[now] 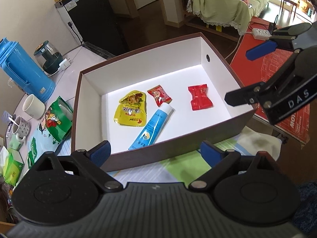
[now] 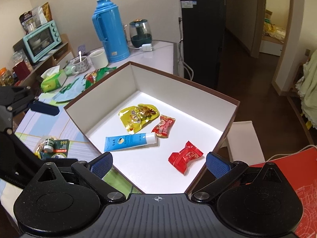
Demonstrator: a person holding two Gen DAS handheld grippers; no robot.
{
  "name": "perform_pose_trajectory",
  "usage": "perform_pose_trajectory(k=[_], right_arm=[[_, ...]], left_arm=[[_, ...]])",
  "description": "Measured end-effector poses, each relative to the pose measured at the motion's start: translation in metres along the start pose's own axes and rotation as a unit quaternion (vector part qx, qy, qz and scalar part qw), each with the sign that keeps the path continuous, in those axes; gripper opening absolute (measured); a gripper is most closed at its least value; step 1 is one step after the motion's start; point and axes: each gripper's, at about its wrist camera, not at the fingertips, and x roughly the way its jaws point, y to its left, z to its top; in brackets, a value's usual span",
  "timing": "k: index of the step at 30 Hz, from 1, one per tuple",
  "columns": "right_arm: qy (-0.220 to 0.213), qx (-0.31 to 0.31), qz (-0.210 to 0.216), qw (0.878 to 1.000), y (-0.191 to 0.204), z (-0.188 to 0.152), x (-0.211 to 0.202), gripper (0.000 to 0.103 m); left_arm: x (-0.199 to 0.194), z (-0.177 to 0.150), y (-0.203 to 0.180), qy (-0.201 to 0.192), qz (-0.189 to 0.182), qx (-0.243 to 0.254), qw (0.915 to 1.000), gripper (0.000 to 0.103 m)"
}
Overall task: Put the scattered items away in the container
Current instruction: 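Open the left gripper to release the blue tube, then raise both tools, then move both tools from the box toward the remaining items on the tablecloth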
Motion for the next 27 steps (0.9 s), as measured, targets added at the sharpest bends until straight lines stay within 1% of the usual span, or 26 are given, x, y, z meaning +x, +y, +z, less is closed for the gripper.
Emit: perform_pose_trajectory(k=[9,15,19,22,27], right_arm=[[-0.015,0.023,-0.046,0.999,0.013,-0.010,-0.013,0.103],[-0.026,0.050,-0.065,0.996,0.028,-0.017,-0.023,0.103],[-0.034,0.062,-0.078,0.994,0.040,-0.023,-0.030,0.103],[-0.034,0.073,-0.079,0.994,0.049,-0.031,-0.031,0.103],[-0.033,0.092,-0.080,0.992,0.064,-0.046,-0.034,0.103]], left_arm=[[-0.016,-0.012,0.005,-0.020,-0.020,0.009,0.9996,0.097],[-0.036,-0.032,0.013,-0.043,-0.029,0.002,0.9987,0.098],[-0.050,-0.056,0.023,-0.055,-0.029,-0.017,0.9979,0.098],[-0.060,-0.081,0.034,-0.059,-0.019,-0.033,0.9975,0.098],[-0.070,-0.130,0.059,-0.049,0.000,-0.078,0.9957,0.098]])
